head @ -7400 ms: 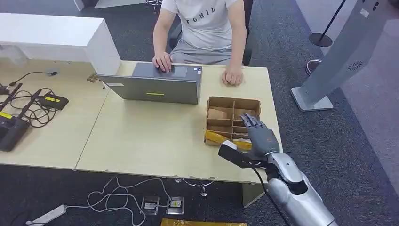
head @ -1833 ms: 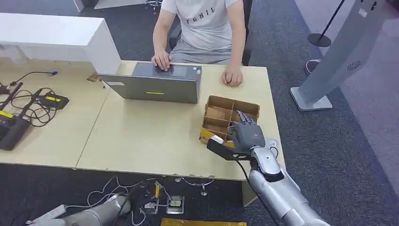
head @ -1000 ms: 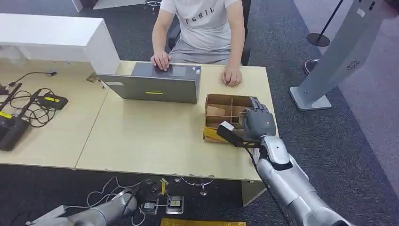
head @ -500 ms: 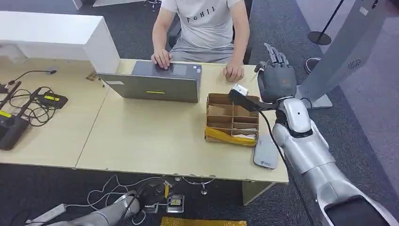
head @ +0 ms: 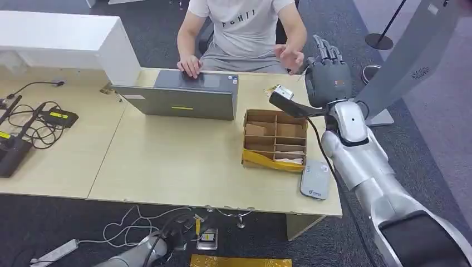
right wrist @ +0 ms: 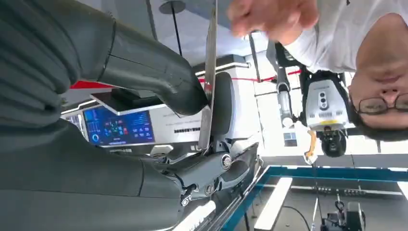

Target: Pass the card to the sensor for recognition and then transmit it.

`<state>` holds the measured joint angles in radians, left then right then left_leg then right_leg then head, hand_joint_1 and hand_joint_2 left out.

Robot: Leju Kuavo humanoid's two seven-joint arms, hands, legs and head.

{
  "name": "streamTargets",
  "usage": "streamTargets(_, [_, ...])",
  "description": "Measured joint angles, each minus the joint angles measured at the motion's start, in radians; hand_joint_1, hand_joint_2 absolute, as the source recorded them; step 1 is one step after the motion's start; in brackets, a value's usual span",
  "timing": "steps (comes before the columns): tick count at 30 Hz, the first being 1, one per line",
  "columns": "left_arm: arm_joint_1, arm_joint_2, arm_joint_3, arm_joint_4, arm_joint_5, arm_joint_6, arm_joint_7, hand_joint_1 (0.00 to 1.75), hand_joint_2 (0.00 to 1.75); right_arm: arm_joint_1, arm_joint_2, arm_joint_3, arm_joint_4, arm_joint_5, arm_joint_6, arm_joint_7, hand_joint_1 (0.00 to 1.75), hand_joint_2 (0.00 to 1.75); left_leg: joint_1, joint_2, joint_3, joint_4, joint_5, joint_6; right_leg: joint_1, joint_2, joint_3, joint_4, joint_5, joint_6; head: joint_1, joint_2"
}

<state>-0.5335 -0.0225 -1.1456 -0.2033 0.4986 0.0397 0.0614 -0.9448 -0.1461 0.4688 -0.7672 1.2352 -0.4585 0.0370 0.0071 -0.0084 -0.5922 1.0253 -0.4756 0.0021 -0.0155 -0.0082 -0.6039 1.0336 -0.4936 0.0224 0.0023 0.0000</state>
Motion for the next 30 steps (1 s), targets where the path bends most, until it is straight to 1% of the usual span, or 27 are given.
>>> streamTargets(8, [0.021, -0.011, 0.053, 0.000, -0.010, -0.001, -0.009, 0.00, 0.00, -0.008, 0.020, 0.000, 0.071, -0.005, -0.015, -0.003, 1.75, 1.75, 0.000, 0.000, -0.002, 0.000, 0.000, 0.000, 0.000, 0.001, -0.002, 0.000, 0.000, 0.000, 0.000, 0.000])
streamTargets(11, [0.039, -0.016, 0.072, -0.006, -0.022, 0.031, -0.021, 0.00, 0.00, -0.004, 0.020, 0.000, 0.093, -0.007, -0.020, -0.003, 1.75, 1.75, 0.000, 0.000, -0.002, 0.000, 0.000, 0.000, 0.000, 0.001, -0.002, 0.000, 0.000, 0.000, 0.000, 0.000])
streamTargets(13, [0.056, -0.027, 0.081, -0.010, -0.025, 0.061, -0.031, 0.00, 0.00, 0.003, 0.020, 0.000, 0.100, -0.011, -0.021, -0.003, 1.75, 1.75, 0.000, 0.000, -0.002, 0.000, 0.000, 0.000, 0.000, 0.000, -0.002, 0.000, 0.000, 0.000, 0.000, 0.000])
streamTargets(15, [0.072, -0.037, 0.092, -0.019, -0.033, 0.076, -0.049, 0.00, 0.00, 0.012, 0.020, 0.000, 0.108, -0.012, -0.023, -0.003, 1.75, 1.75, 0.000, 0.000, -0.002, 0.000, 0.000, 0.000, 0.000, 0.000, -0.002, 0.000, 0.000, 0.000, 0.000, 0.000])
streamTargets(17, [0.081, -0.046, 0.102, -0.027, -0.037, 0.077, -0.058, 0.00, 0.00, 0.019, 0.020, 0.000, 0.113, -0.012, -0.024, -0.003, 1.75, 1.75, 0.000, 0.000, -0.002, 0.000, 0.000, 0.000, 0.000, 0.000, -0.001, 0.000, 0.000, 0.000, 0.000, 0.000])
streamTargets(22, [0.104, -0.051, 0.122, -0.032, -0.045, 0.078, -0.063, 0.00, 0.00, 0.023, 0.019, -0.001, 0.128, -0.012, -0.025, -0.003, 1.75, 1.75, 0.000, 0.000, -0.001, 0.000, 0.000, 0.000, 0.000, -0.001, -0.001, 0.000, 0.000, 0.000, 0.000, 0.000])
streamTargets(23, [0.109, -0.051, 0.125, -0.032, -0.048, 0.080, -0.063, 0.00, 0.00, 0.025, 0.018, -0.001, 0.130, -0.013, -0.026, -0.003, 1.38, 1.75, 0.000, 0.000, -0.001, 0.000, 0.000, 0.000, 0.000, -0.001, -0.001, 0.000, 0.000, 0.000, 0.000, 0.000])
streamTargets(24, [0.113, -0.052, 0.126, -0.032, -0.050, 0.081, -0.064, 0.00, 0.00, 0.027, 0.018, -0.001, 0.132, -0.014, -0.026, -0.003, 0.00, 1.75, 0.000, 0.000, -0.001, 0.000, 0.000, 0.000, 0.000, 0.000, -0.001, 0.000, 0.000, 0.000, 0.000, 0.000])
streamTargets(26, [0.122, -0.054, 0.127, -0.033, -0.055, 0.085, -0.069, 0.00, 0.00, 0.031, 0.016, -0.002, 0.137, -0.014, -0.028, -0.003, 0.00, 1.75, 0.000, 0.000, -0.001, 0.000, 0.000, 0.000, 0.000, 0.000, -0.001, 0.001, 0.000, 0.000, 0.000, 0.000])
streamTargets(30, [0.131, -0.055, 0.139, -0.033, -0.059, 0.093, -0.073, 0.00, 0.00, 0.039, 0.013, -0.002, 0.137, -0.004, -0.064, -0.003, 0.00, 1.75, 0.000, 0.000, 0.000, 0.000, 0.000, 0.000, 0.000, 0.000, -0.001, 0.001, 0.000, 0.000, 0.000, 0.000])
